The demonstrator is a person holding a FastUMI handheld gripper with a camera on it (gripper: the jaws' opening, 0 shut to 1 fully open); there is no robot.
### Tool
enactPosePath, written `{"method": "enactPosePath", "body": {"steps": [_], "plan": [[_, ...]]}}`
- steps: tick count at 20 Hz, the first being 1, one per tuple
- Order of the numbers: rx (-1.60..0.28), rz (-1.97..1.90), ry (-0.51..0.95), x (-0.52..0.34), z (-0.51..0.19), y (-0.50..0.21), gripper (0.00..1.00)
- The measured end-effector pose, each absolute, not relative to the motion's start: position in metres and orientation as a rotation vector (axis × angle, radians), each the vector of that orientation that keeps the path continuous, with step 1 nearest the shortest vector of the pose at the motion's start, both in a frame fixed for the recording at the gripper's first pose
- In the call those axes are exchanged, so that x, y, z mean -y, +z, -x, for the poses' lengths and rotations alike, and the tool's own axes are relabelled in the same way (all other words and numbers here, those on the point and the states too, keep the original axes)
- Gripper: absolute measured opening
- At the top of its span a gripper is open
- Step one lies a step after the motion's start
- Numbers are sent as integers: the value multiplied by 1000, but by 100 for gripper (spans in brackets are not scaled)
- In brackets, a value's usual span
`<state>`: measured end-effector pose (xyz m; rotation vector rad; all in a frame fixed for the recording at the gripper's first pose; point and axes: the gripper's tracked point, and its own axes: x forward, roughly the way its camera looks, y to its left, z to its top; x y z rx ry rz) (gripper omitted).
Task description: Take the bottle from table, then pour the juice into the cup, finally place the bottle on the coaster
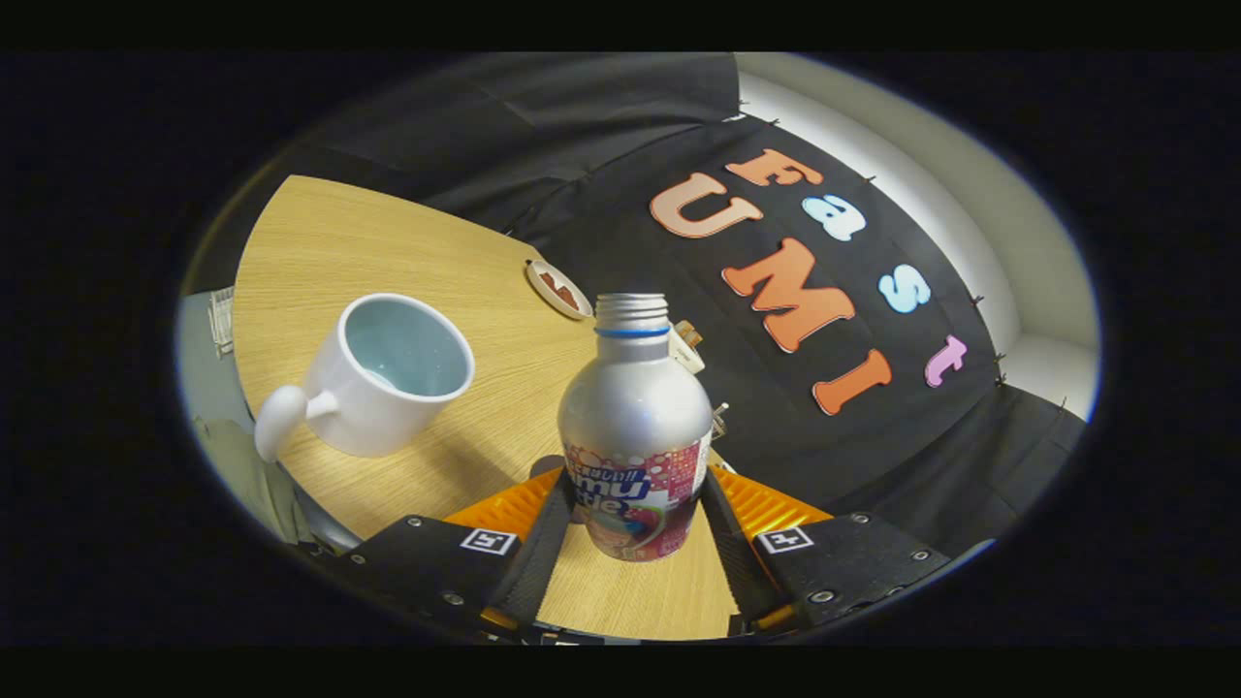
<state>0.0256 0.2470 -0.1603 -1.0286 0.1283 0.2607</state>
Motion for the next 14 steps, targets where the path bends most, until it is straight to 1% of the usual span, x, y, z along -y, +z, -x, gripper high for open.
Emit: {"method": "enactPosePath", "body": {"steps": [7,14], "plan": [[-42,1226,288,-260,-26,-152,75],[-2,1347,321,-267,-29,-150,75]]}}
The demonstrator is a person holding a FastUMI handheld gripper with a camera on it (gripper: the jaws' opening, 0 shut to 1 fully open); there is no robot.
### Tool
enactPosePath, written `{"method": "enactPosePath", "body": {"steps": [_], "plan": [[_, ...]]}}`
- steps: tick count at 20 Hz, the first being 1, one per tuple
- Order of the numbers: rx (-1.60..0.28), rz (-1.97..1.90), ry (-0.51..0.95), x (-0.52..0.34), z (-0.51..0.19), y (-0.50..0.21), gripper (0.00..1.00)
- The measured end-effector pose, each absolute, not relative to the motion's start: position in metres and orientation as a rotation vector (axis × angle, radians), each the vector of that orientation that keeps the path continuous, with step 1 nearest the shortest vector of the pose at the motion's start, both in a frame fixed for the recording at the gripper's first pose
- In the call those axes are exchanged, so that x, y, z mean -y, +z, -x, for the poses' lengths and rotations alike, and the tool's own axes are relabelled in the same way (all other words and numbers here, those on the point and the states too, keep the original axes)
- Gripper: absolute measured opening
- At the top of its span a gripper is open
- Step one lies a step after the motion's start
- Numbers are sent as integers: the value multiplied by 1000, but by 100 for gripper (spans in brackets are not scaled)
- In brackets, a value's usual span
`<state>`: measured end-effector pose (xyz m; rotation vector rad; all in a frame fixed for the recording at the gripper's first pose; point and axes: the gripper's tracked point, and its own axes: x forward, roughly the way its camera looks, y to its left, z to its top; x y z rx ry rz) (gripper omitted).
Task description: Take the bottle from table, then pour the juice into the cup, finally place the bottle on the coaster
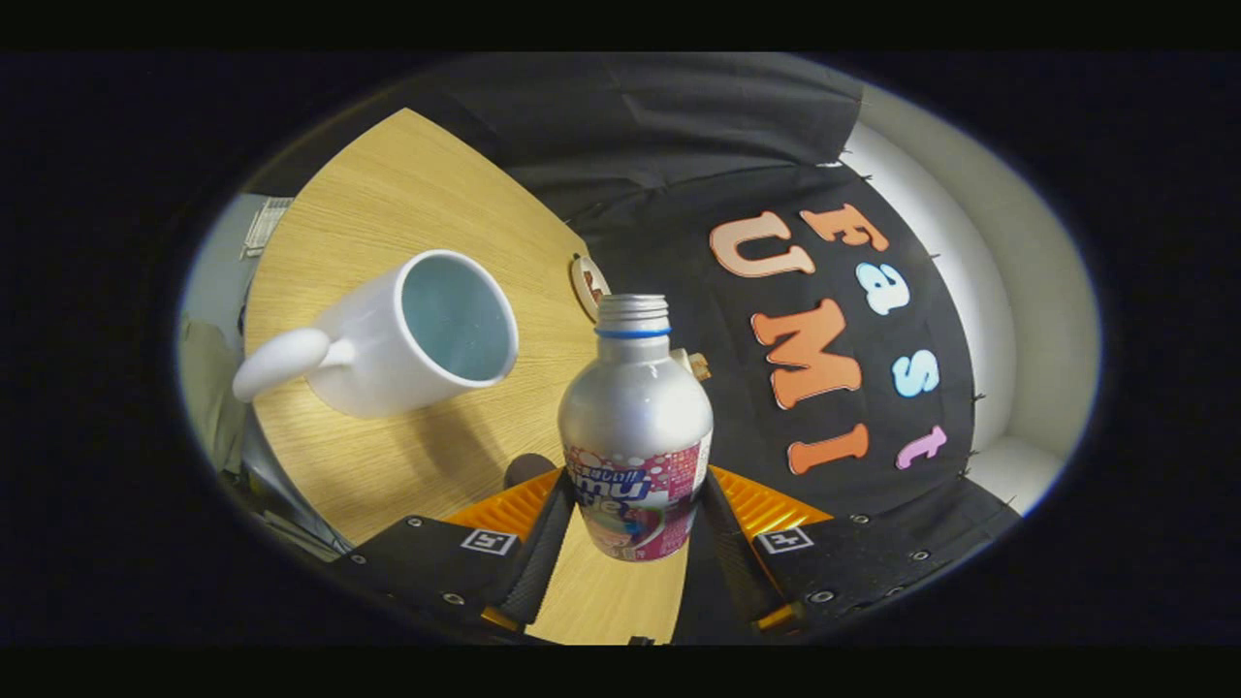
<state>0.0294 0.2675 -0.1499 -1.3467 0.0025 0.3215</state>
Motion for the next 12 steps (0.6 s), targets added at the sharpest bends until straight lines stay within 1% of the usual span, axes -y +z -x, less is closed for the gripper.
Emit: {"method": "enactPosePath", "body": {"steps": [12], "plan": [[22,1517,351,-271,-34,-147,75]]}}
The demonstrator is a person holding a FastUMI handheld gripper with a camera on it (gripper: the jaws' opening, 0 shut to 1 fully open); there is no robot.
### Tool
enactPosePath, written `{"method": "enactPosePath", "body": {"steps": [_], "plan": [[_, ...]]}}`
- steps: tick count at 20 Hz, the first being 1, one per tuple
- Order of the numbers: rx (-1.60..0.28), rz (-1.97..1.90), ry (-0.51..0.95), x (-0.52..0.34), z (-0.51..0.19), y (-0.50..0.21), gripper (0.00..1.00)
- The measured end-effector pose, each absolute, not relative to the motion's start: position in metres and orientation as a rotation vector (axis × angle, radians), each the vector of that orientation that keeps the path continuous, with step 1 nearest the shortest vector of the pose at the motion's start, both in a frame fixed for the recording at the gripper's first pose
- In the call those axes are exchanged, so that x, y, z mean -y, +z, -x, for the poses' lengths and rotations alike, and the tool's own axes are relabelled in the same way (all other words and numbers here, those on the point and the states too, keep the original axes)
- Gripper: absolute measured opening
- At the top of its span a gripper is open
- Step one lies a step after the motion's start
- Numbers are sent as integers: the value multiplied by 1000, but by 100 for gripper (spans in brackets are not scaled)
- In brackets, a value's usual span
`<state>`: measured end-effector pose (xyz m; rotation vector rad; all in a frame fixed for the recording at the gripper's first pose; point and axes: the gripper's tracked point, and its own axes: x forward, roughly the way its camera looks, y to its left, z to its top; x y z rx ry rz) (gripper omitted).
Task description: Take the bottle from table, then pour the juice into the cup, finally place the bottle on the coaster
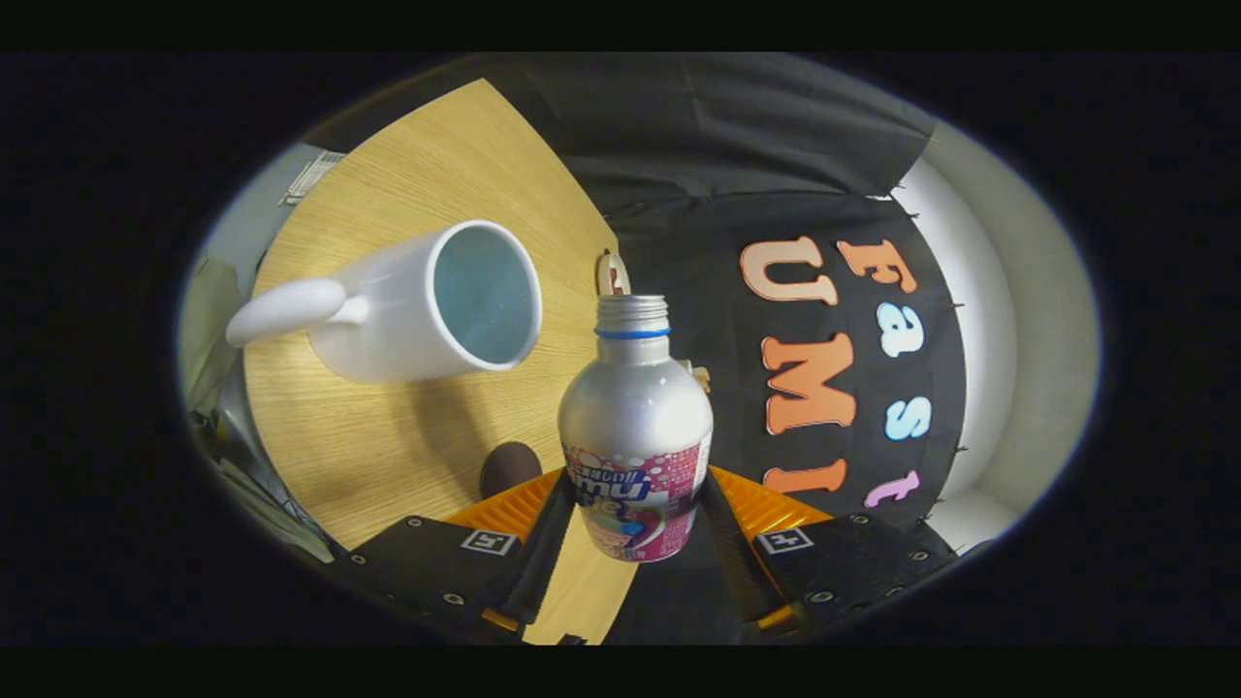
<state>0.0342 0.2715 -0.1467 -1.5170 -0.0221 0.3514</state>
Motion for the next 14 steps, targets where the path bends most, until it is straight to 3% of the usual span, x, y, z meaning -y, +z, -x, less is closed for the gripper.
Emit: {"method": "enactPosePath", "body": {"steps": [14], "plan": [[28,1680,357,-266,-34,-143,75]]}}
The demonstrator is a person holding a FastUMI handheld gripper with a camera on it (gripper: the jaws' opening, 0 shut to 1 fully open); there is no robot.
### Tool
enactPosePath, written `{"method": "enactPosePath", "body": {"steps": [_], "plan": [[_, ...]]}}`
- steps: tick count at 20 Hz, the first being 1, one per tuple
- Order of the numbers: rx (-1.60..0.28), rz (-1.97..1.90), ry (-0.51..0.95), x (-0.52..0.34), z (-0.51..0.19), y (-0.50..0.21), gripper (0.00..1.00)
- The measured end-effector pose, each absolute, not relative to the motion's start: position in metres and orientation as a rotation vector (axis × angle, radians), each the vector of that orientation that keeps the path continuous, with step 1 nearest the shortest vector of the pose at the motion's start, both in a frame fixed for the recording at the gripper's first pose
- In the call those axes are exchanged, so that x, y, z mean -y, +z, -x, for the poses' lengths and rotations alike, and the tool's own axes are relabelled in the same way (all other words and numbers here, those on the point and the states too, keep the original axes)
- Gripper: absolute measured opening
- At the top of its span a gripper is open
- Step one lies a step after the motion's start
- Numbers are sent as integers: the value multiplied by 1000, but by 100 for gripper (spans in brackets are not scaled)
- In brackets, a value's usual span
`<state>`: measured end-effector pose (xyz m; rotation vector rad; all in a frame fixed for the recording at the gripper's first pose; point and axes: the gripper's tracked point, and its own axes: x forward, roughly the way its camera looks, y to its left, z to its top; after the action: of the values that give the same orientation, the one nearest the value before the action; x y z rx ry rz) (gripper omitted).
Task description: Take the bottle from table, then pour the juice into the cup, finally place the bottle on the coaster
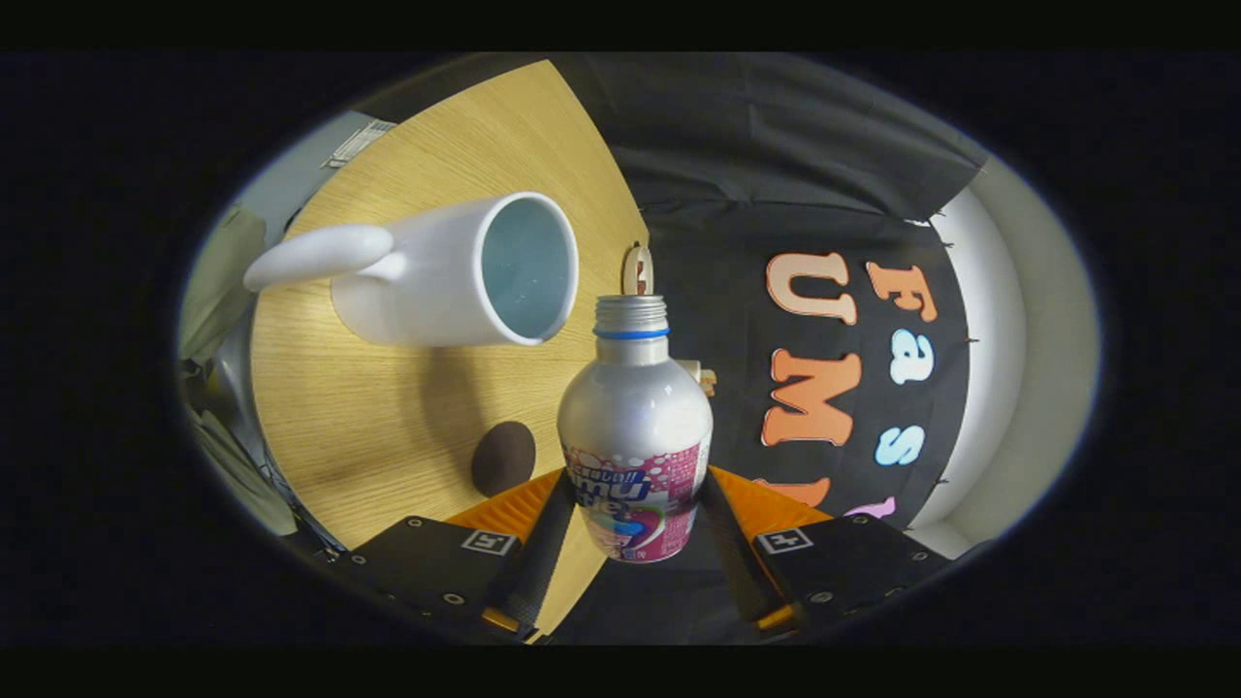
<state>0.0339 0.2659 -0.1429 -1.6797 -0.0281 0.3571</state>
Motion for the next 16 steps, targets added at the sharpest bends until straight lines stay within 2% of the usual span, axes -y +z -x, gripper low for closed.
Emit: {"method": "enactPosePath", "body": {"steps": [16], "plan": [[48,1828,374,-273,-27,-139,74]]}}
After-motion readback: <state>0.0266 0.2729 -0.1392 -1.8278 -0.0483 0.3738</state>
